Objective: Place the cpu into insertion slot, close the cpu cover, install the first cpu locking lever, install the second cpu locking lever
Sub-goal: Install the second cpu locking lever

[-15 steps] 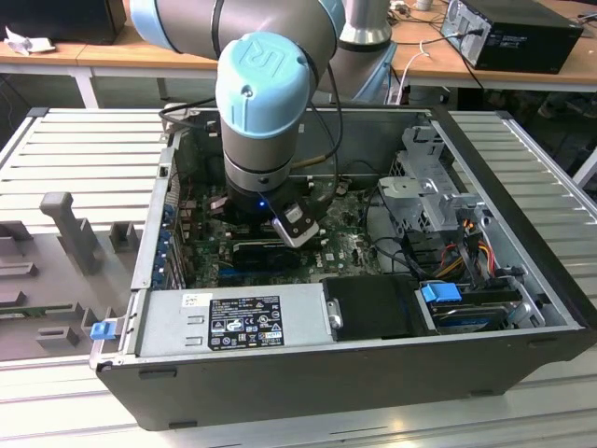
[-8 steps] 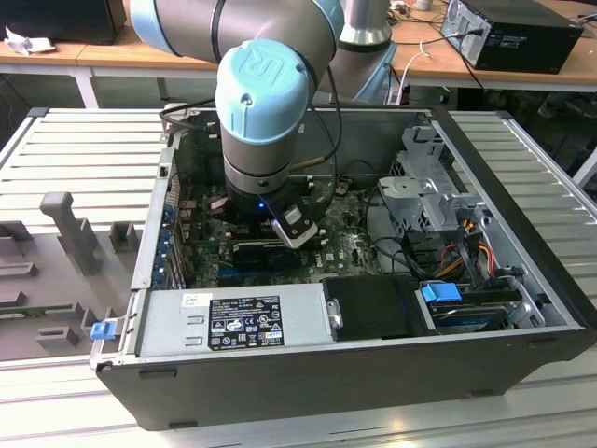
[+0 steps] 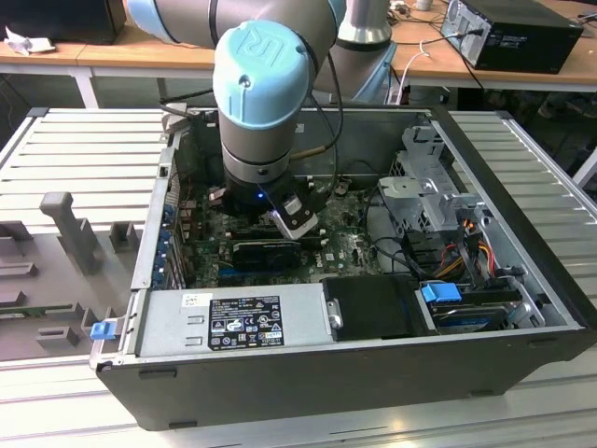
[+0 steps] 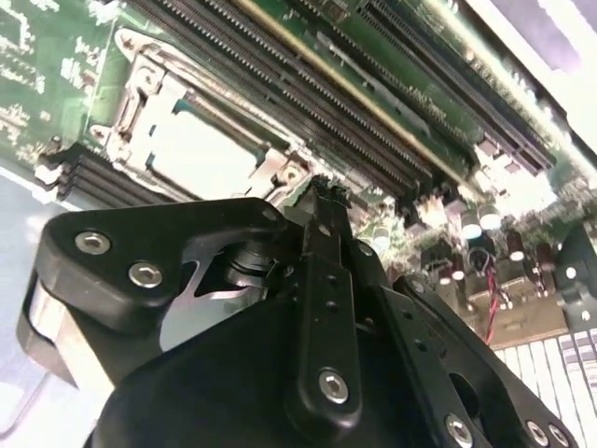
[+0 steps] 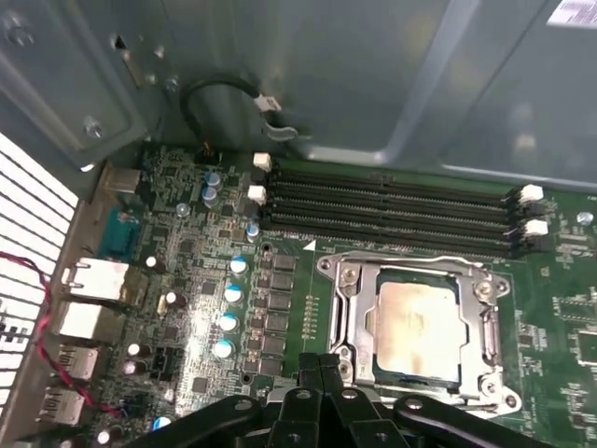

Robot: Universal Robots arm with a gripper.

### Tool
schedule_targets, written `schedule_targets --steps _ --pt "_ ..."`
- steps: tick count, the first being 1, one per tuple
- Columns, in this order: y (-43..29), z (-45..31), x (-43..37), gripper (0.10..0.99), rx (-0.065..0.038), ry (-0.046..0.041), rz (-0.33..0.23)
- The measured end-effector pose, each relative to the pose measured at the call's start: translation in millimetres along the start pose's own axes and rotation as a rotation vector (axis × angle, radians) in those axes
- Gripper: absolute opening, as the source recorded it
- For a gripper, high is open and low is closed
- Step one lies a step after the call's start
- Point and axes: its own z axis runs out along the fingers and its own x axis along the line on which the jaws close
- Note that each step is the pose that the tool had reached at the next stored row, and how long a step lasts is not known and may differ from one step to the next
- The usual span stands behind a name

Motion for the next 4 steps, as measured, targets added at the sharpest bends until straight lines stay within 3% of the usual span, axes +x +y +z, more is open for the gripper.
schedule_targets --steps 4 --pt "4.9 -10.6 -0.3 0.106 0.0 0.0 0.0"
